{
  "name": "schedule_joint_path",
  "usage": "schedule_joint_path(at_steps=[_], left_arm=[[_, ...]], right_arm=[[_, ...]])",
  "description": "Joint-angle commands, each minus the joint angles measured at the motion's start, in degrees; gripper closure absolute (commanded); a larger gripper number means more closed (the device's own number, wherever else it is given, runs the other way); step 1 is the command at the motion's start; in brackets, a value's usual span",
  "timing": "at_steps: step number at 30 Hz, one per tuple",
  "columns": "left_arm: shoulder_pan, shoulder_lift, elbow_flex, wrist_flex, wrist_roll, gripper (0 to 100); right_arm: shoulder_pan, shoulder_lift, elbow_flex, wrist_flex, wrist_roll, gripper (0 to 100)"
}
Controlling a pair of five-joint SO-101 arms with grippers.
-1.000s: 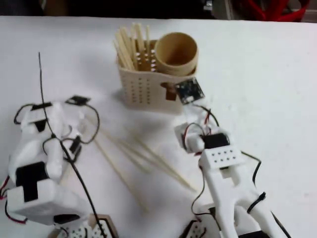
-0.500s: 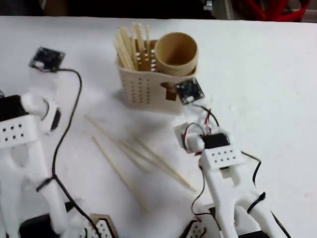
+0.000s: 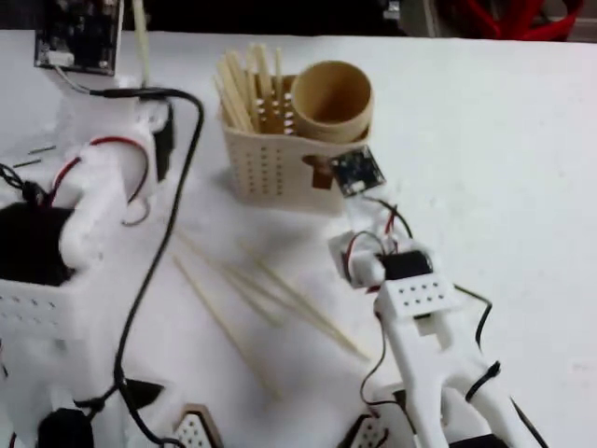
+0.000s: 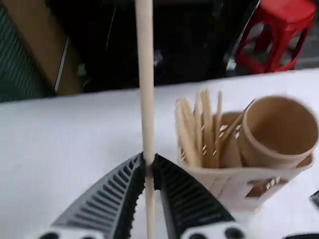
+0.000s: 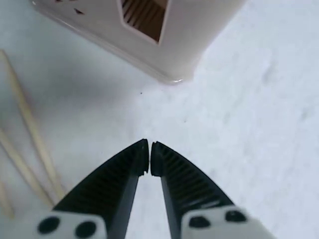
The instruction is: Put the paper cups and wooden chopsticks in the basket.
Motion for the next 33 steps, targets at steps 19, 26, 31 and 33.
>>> schedule_joint_path(at_steps=[19, 26, 31, 33], left_arm=[[8.31, -0.57, 35.43, -63.21, 3.6, 98], [7.87, 6.99, 36.75, -63.38, 3.16, 98], [8.31, 7.6, 36.66, -60.31, 3.43, 89], [8.4, 7.6, 36.13, -57.67, 3.43, 85]], right_arm=[[0.48, -1.89, -0.35, -0.75, 0.09, 97.8], [0.48, -1.89, -0.35, -0.75, 0.09, 97.8], [0.48, -1.89, -0.35, -0.75, 0.09, 97.8], [0.48, -1.89, -0.35, -0.75, 0.09, 97.8]])
